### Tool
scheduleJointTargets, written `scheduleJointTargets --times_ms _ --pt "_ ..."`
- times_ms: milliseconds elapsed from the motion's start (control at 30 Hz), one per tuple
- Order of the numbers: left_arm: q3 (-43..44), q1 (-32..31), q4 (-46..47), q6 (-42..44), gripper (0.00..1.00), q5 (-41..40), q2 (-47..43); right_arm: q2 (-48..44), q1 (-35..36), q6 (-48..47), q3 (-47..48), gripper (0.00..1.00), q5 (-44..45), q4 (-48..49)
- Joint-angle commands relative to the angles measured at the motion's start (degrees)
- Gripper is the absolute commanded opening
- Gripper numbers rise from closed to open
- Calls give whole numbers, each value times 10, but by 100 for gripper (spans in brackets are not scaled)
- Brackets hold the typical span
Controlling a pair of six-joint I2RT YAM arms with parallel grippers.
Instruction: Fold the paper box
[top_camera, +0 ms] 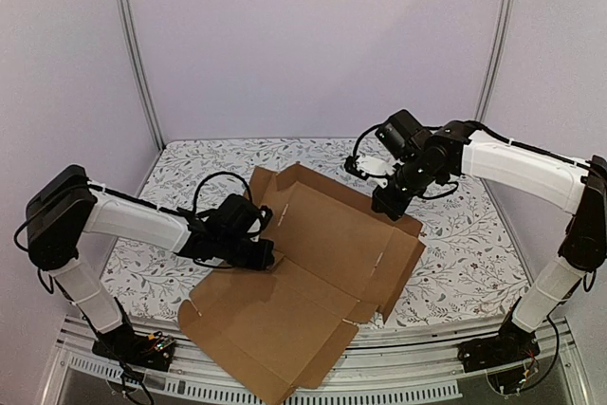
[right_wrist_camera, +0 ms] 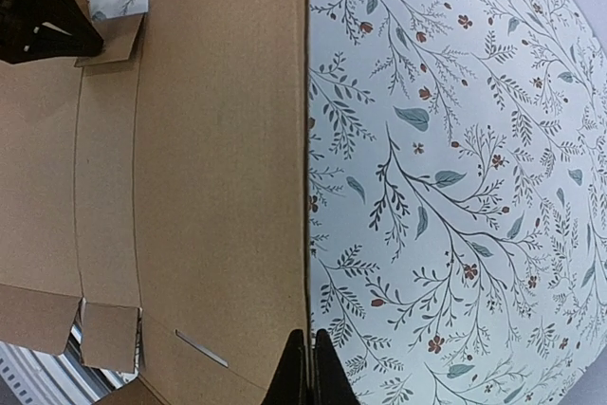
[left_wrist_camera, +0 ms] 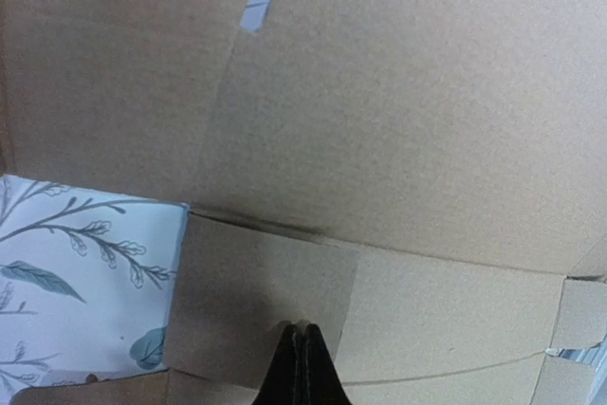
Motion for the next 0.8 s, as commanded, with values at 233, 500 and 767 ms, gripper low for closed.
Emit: scheduleJointTargets --times_ms 233,500,767 --pt "26 -6 -107 42 0 -98 -130 -23 1 -9 -6 0 24 12" --pt "72 4 -193 97 0 -178 -233 -45 10 -68 -26 0 54 44" --pt "44 62 -183 127 0 -259 -317 -75 48 -180 -70 0 92 134"
